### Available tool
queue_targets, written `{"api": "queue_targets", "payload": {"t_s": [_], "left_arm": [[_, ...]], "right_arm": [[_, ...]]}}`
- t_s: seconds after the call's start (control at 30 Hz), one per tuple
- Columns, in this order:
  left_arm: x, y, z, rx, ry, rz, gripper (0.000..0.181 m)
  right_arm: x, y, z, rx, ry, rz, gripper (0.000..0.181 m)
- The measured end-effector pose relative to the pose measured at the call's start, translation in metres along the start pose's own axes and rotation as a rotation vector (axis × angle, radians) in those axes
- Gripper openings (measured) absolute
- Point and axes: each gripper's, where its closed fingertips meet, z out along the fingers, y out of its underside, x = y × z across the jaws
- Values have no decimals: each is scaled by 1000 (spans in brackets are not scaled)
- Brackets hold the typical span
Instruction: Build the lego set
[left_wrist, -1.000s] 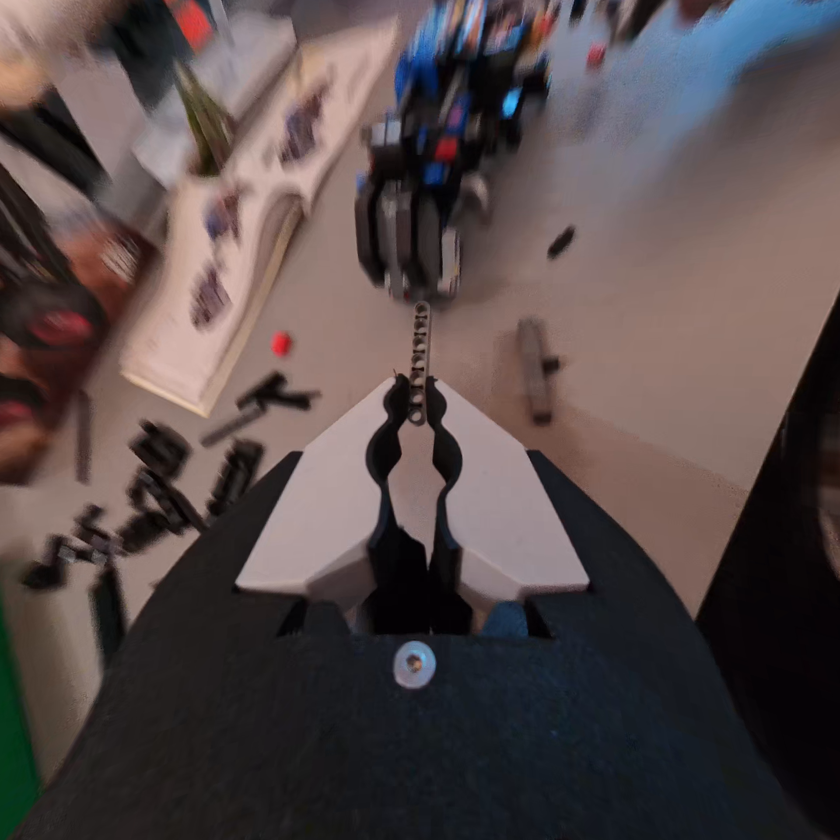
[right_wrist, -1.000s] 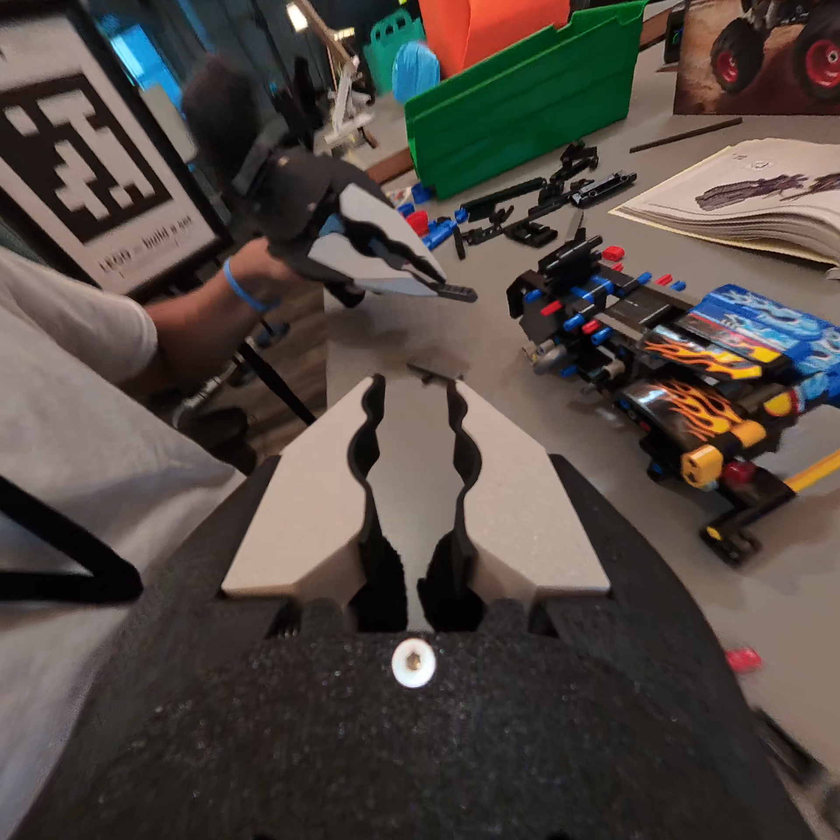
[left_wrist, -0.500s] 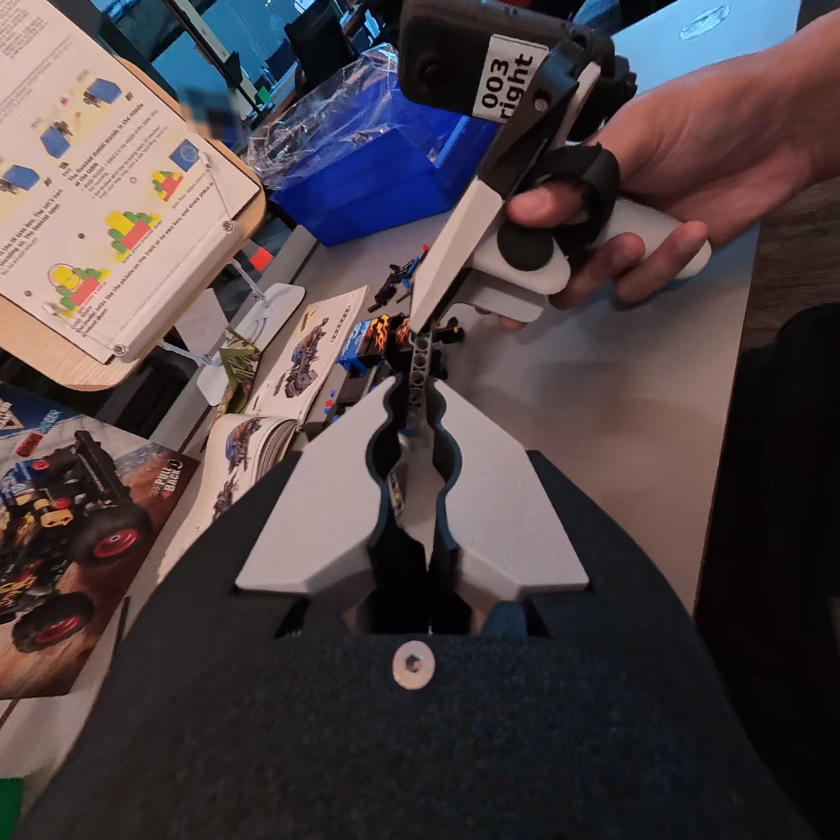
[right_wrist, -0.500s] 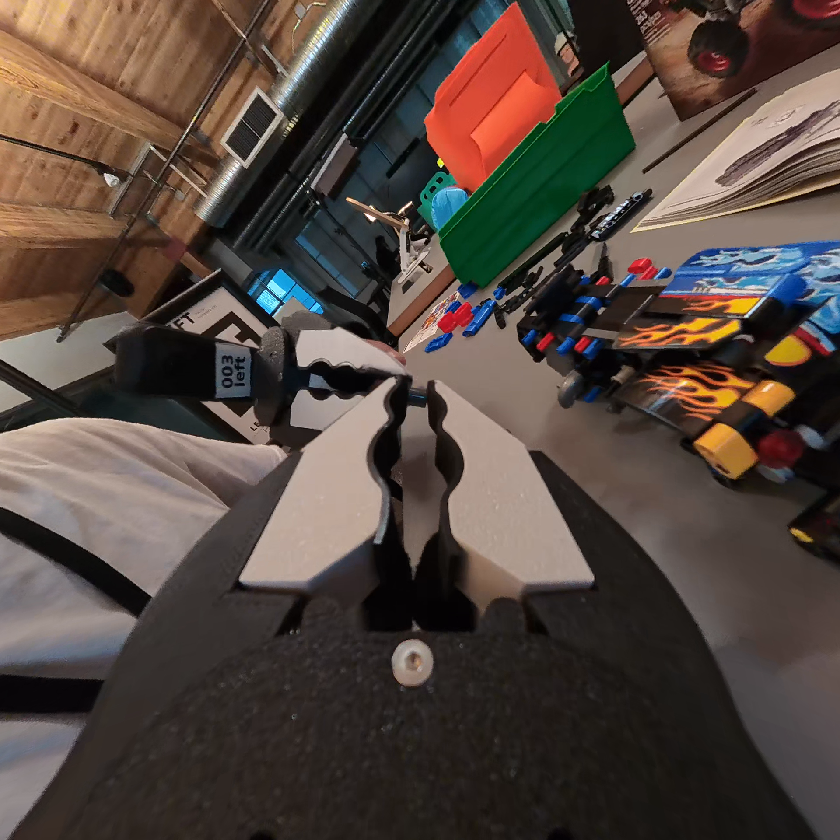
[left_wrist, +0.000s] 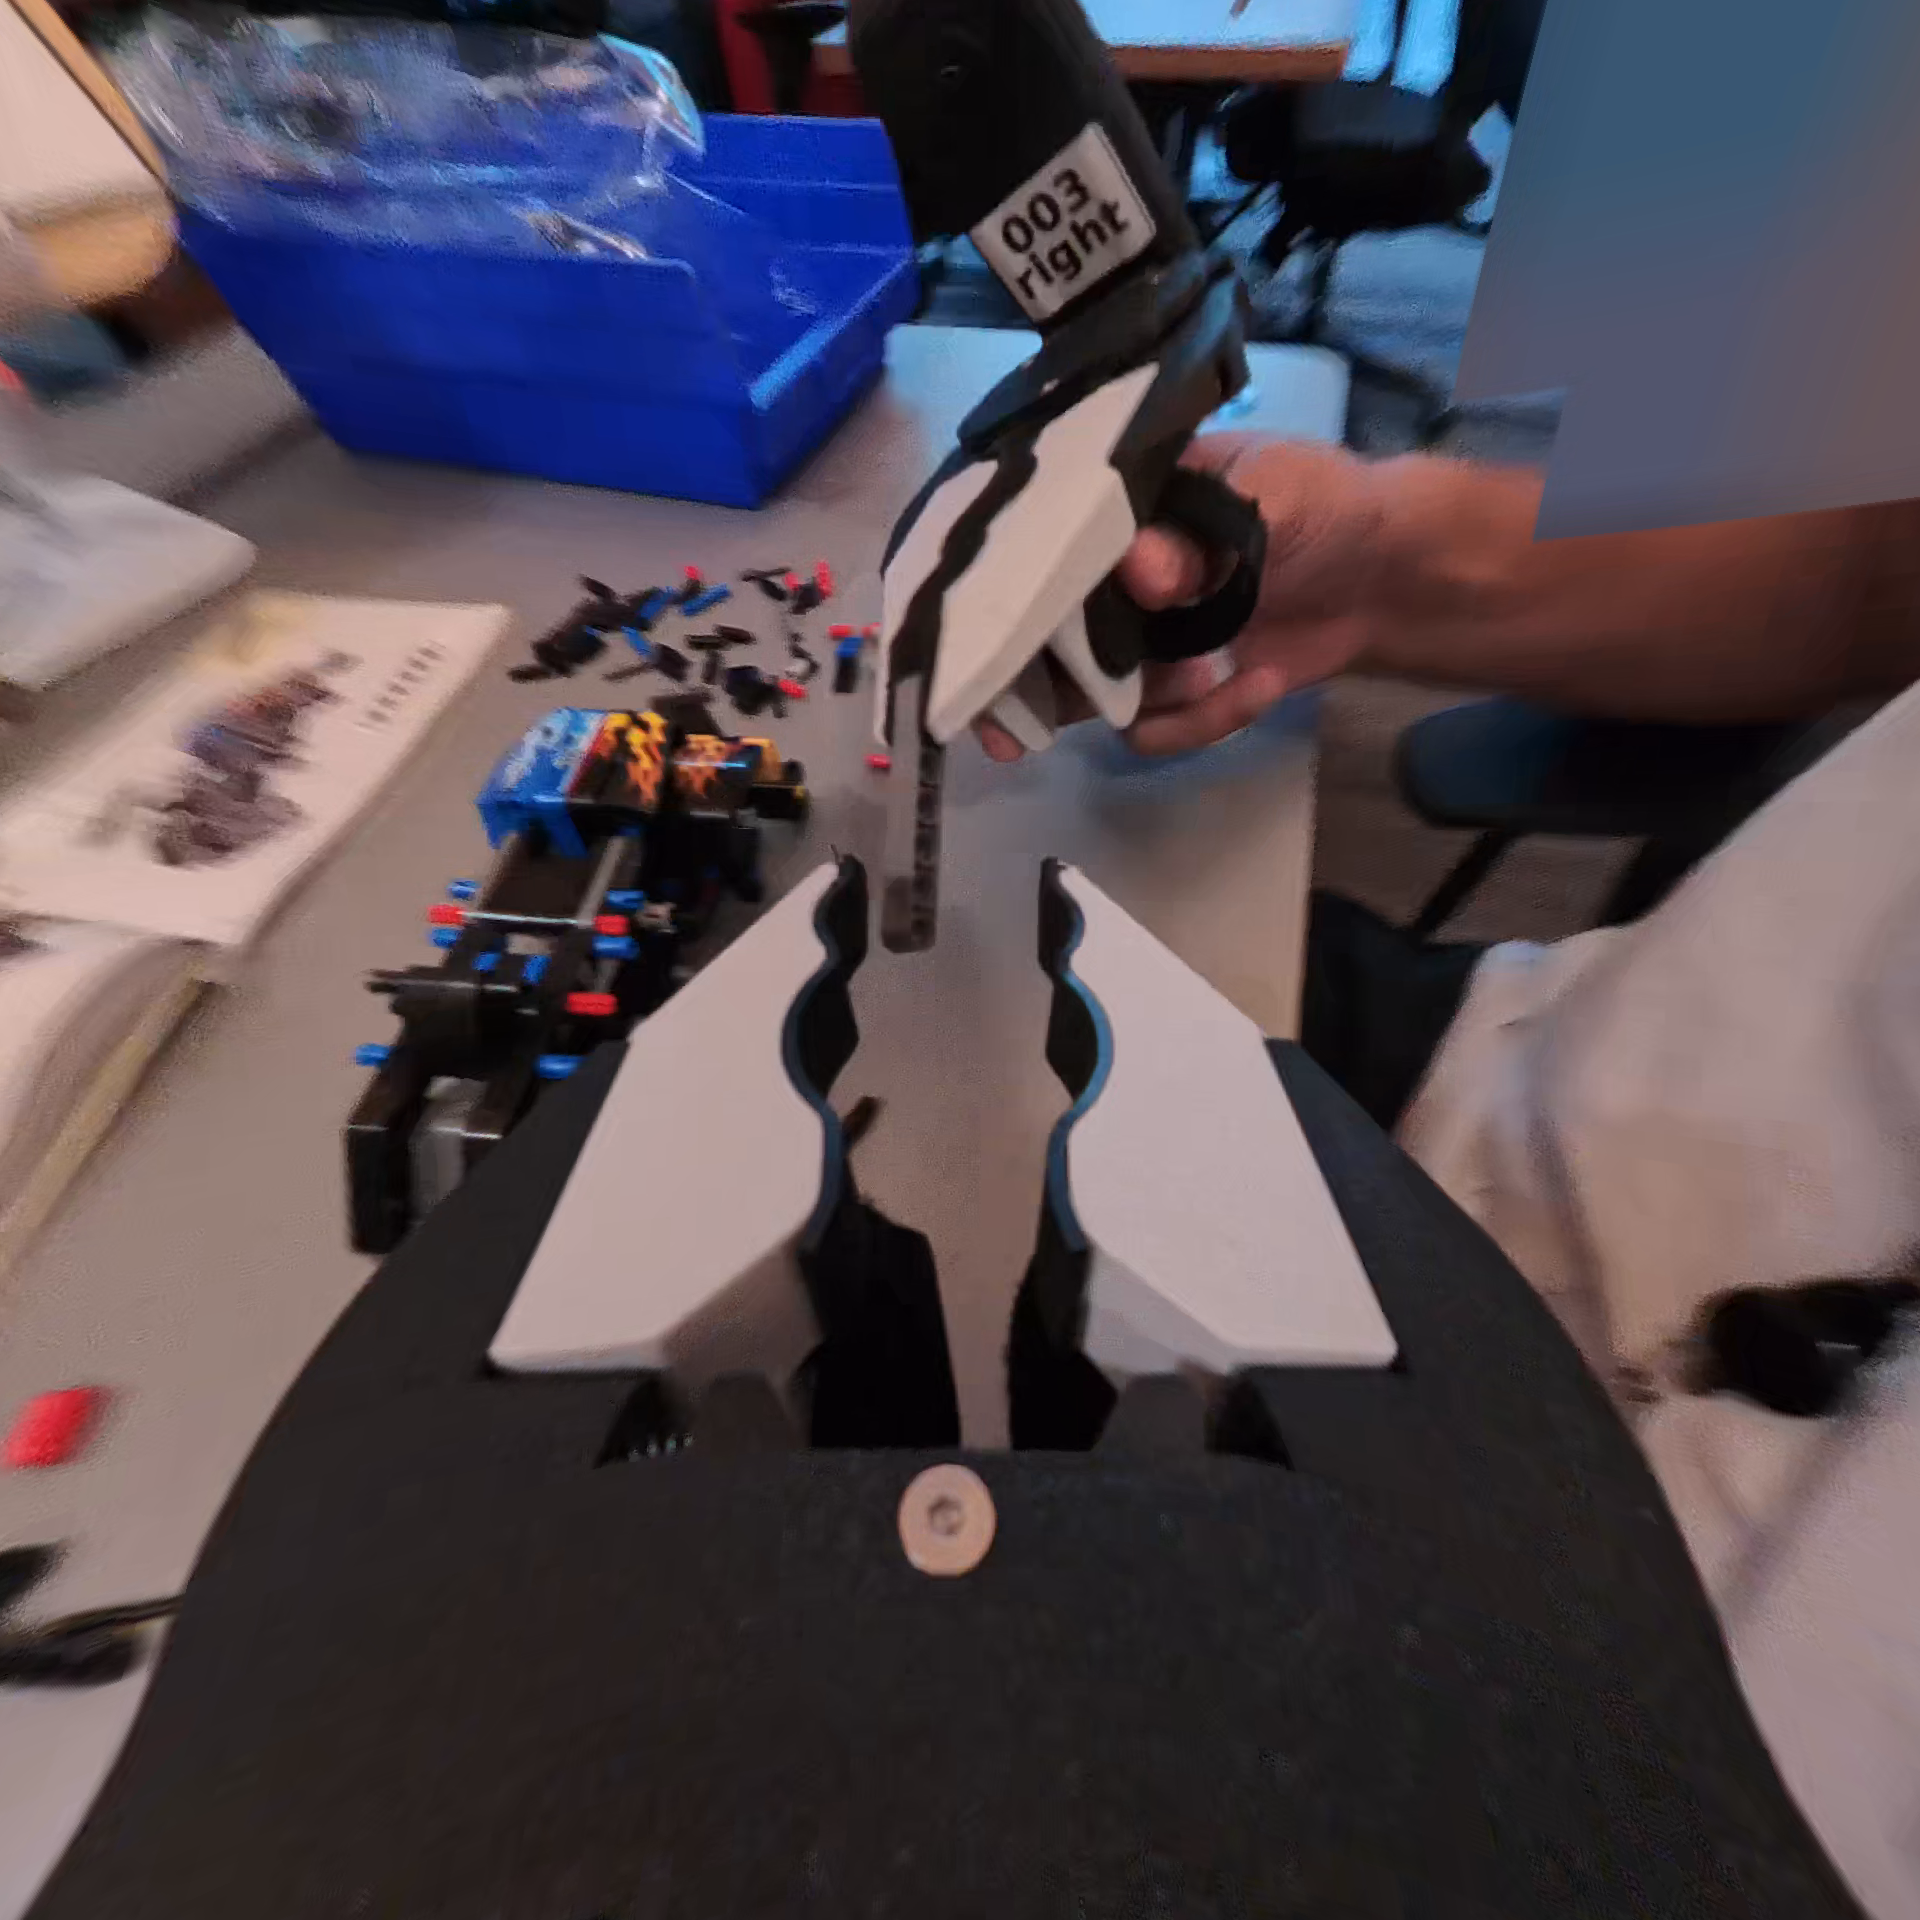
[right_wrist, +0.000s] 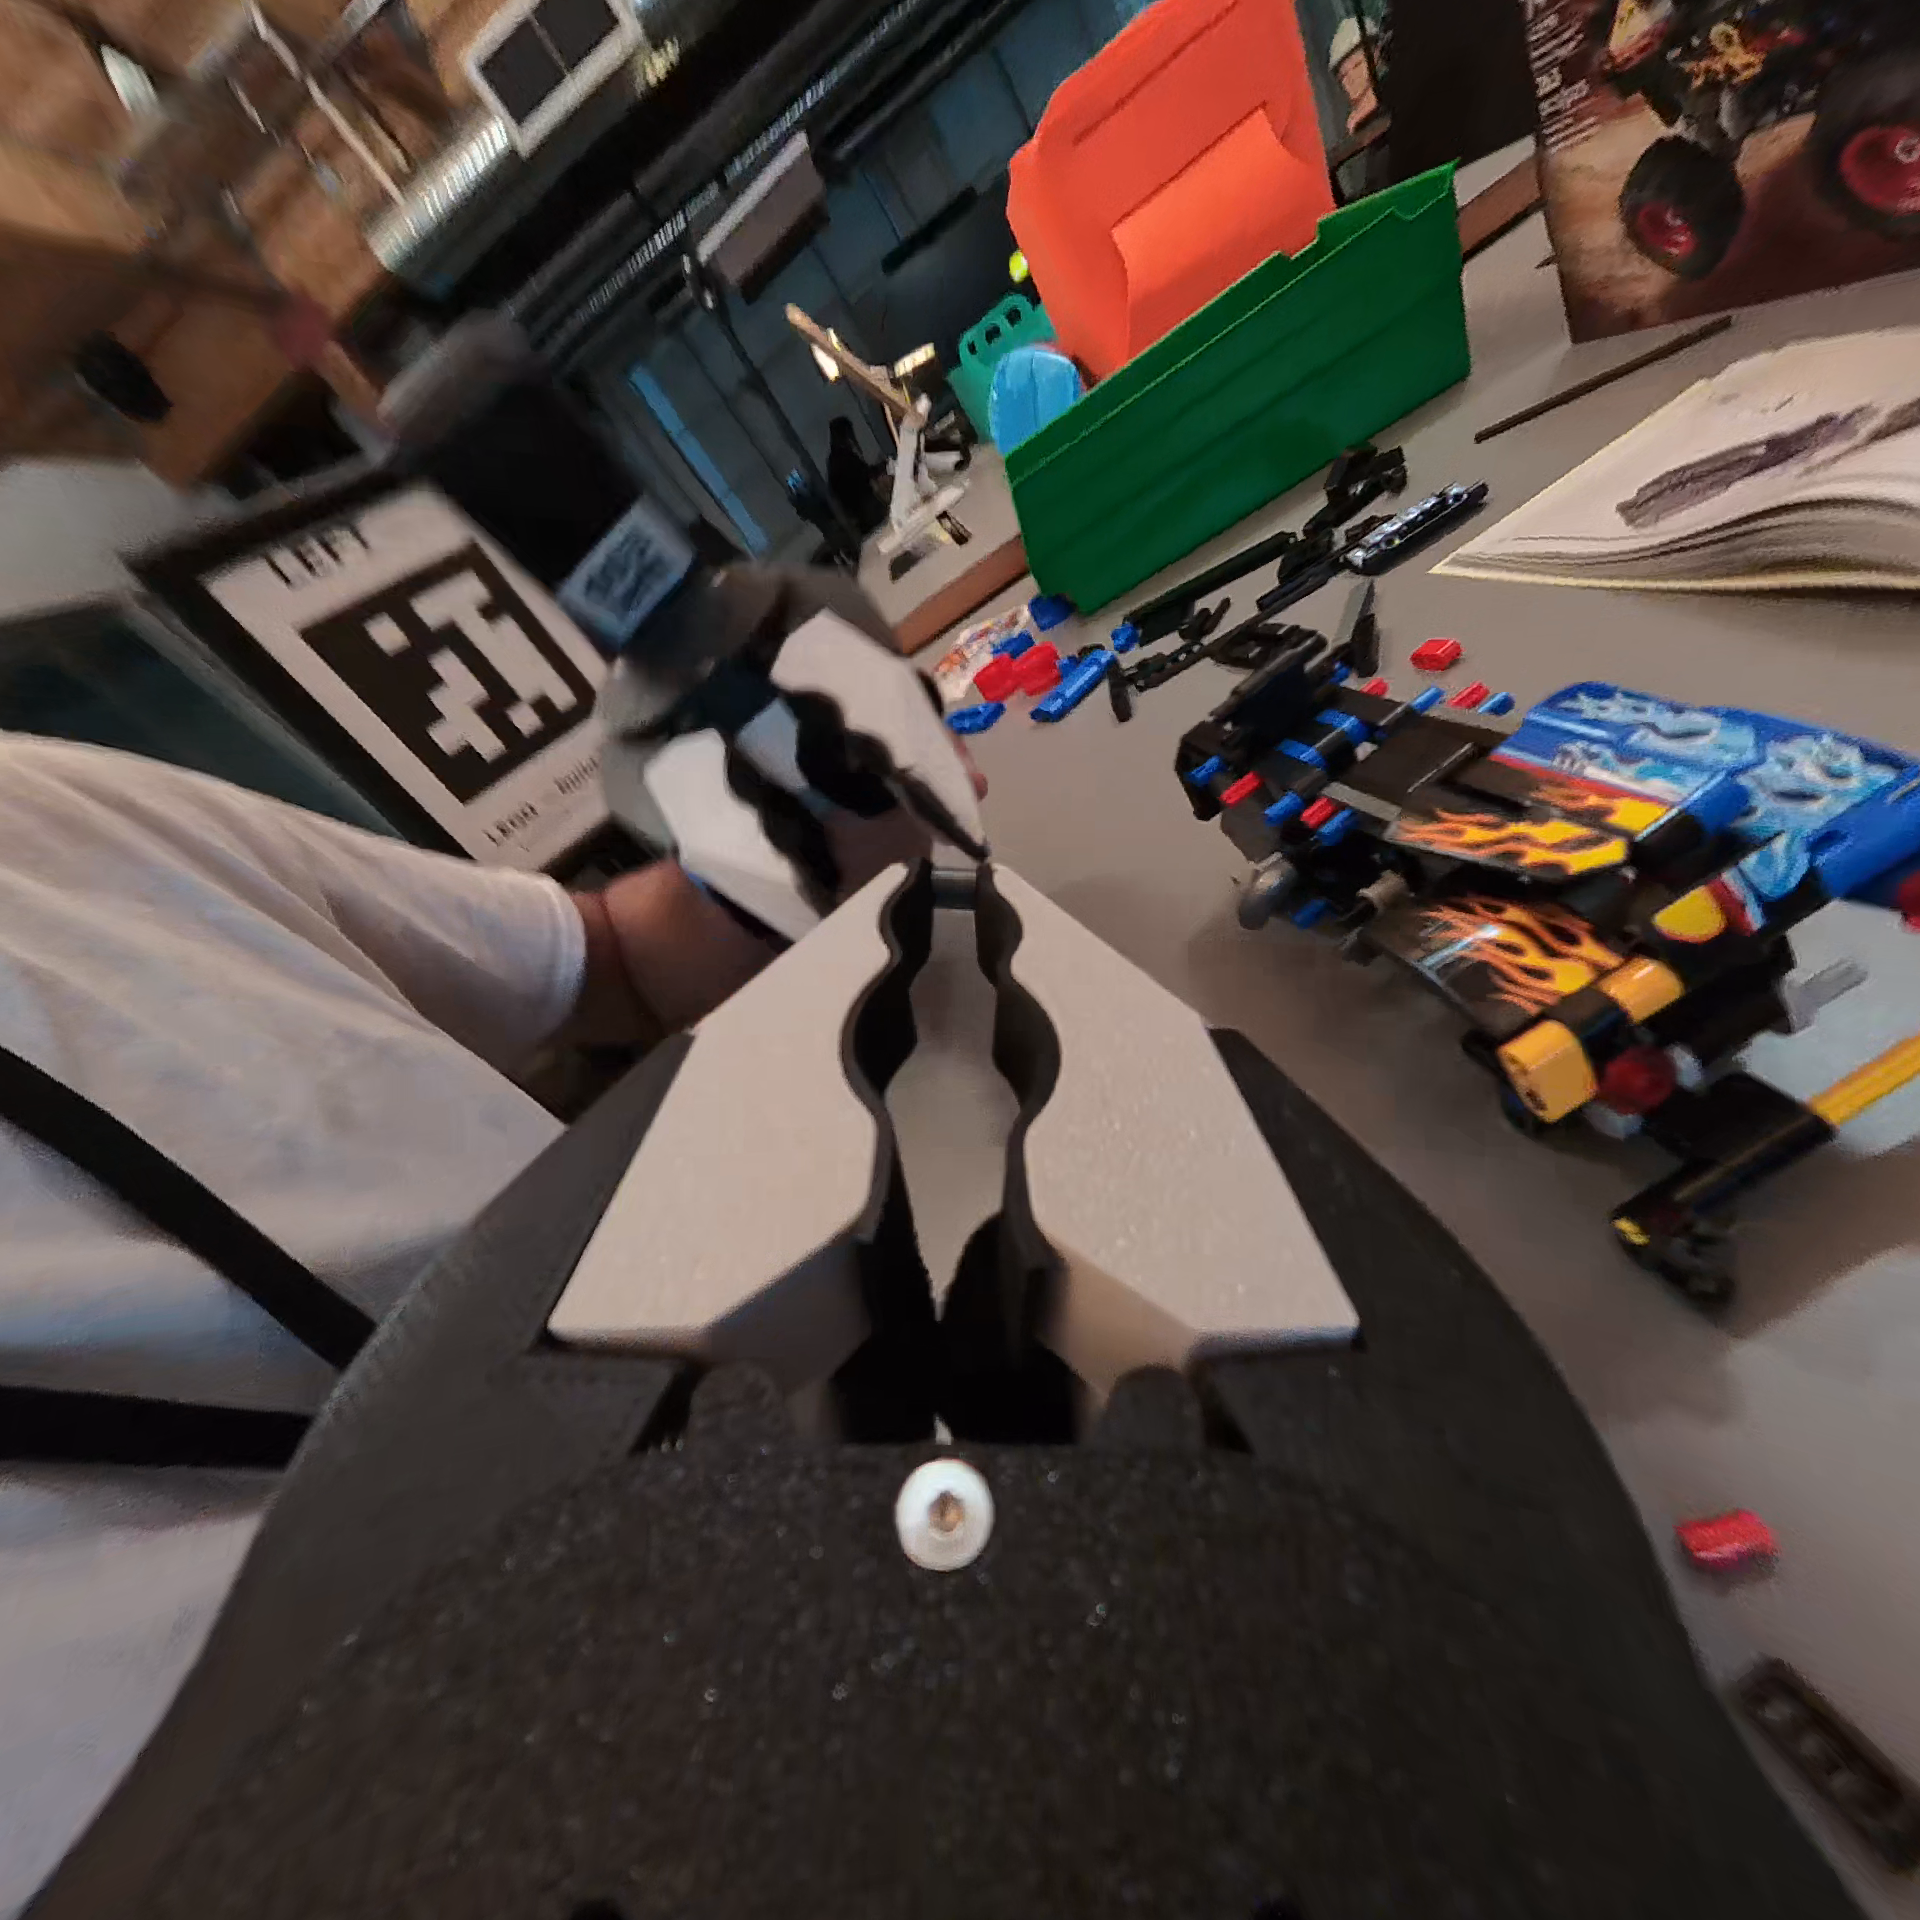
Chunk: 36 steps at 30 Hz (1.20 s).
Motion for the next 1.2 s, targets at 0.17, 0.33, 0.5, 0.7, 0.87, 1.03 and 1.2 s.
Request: {"api": "queue_targets", "payload": {"t_s": [0.17, 0.33, 0.5, 0.7, 0.87, 1.03, 1.2], "left_arm": [[8, 9, 0, -69, 246, -181, 28], [18, 8, 2, -163, 415, -350, 10], [23, 13, 6, -252, 424, -281, 7], [27, 12, 10, -248, 438, -262, 7], [23, 5, 8, -158, 420, -270, 6], [-17, 10, -12, -67, 202, -266, 6], [-67, 41, -54, -6, -161, -240, 6]], "right_arm": [[-13, 3, -1, -80, -27, -103, 7], [-18, 12, -1, -159, -33, -133, 7], [-17, 16, -1, -186, -29, -130, 7], [-19, 15, -1, -167, -50, -121, 7], [-19, 8, -3, -120, -61, -105, 7], [4, 3, -7, -88, 89, -171, 24], [33, 56, 12, -392, 314, -463, 21]]}}
